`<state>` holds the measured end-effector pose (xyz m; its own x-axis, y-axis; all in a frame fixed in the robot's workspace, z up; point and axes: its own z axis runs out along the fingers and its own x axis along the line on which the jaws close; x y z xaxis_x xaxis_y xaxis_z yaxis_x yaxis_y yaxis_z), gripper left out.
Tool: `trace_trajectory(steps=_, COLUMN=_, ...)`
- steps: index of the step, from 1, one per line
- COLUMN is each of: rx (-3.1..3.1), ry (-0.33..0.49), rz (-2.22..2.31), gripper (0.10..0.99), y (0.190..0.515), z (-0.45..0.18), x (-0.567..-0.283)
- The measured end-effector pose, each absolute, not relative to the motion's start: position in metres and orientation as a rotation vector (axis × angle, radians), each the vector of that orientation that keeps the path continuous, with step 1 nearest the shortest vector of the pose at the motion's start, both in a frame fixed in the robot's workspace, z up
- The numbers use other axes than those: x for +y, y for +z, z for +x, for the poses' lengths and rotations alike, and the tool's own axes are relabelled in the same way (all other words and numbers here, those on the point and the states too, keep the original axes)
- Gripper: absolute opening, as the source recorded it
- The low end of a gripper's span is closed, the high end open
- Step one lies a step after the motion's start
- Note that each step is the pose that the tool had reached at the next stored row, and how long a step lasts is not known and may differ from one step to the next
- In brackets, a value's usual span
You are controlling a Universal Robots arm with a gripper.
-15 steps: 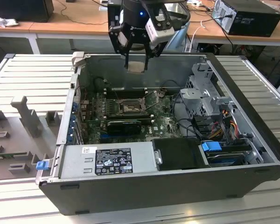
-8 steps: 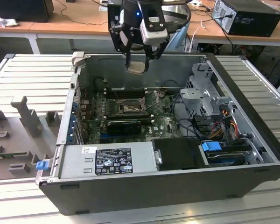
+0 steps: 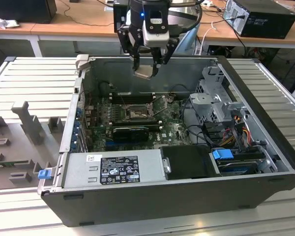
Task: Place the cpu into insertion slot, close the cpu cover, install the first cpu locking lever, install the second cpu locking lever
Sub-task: 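Place the cpu into insertion slot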
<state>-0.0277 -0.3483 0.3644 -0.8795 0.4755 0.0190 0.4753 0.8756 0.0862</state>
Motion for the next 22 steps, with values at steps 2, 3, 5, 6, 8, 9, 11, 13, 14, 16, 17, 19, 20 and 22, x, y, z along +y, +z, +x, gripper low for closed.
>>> trace_trajectory(steps=2, rx=3.034, ry=0.138, rz=0.792, gripper=0.529, y=0.3641, z=-0.0277, x=-0.3483)
trace_trajectory(steps=3, rx=3.032, ry=0.138, rz=0.801, gripper=0.529, y=0.3637, z=-0.0277, x=-0.3483)
trace_trajectory(steps=5, rx=3.031, ry=0.138, rz=0.809, gripper=0.529, y=0.3635, z=-0.0278, x=-0.3484)
trace_trajectory(steps=6, rx=3.03, ry=0.137, rz=0.813, gripper=0.529, y=0.3633, z=-0.0278, x=-0.3483)
trace_trajectory(steps=8, rx=3.025, ry=0.137, rz=0.832, gripper=0.529, y=0.3632, z=-0.0277, x=-0.3484)
trace_trajectory(steps=9, rx=3.021, ry=0.137, rz=0.844, gripper=0.529, y=0.3631, z=-0.0277, x=-0.3484)
trace_trajectory(steps=11, rx=3.001, ry=0.137, rz=0.905, gripper=0.529, y=0.3629, z=-0.0277, x=-0.3484)
trace_trajectory(steps=13, rx=2.99, ry=0.137, rz=0.938, gripper=0.529, y=0.3628, z=-0.0277, x=-0.3484)
trace_trajectory(steps=14, rx=2.981, ry=0.137, rz=0.964, gripper=0.529, y=0.3628, z=-0.0277, x=-0.3484)
trace_trajectory(steps=16, rx=2.963, ry=0.137, rz=1.013, gripper=0.529, y=0.3625, z=-0.0277, x=-0.3484)
trace_trajectory(steps=17, rx=2.946, ry=0.136, rz=1.057, gripper=0.529, y=0.3623, z=-0.0277, x=-0.3484)
trace_trajectory(steps=19, rx=2.928, ry=0.136, rz=1.103, gripper=0.529, y=0.3621, z=-0.0278, x=-0.3484)
trace_trajectory(steps=20, rx=2.918, ry=0.136, rz=1.126, gripper=0.529, y=0.3619, z=-0.0277, x=-0.3483)
trace_trajectory(steps=22, rx=2.894, ry=0.135, rz=1.182, gripper=0.529, y=0.3614, z=-0.0277, x=-0.3484)
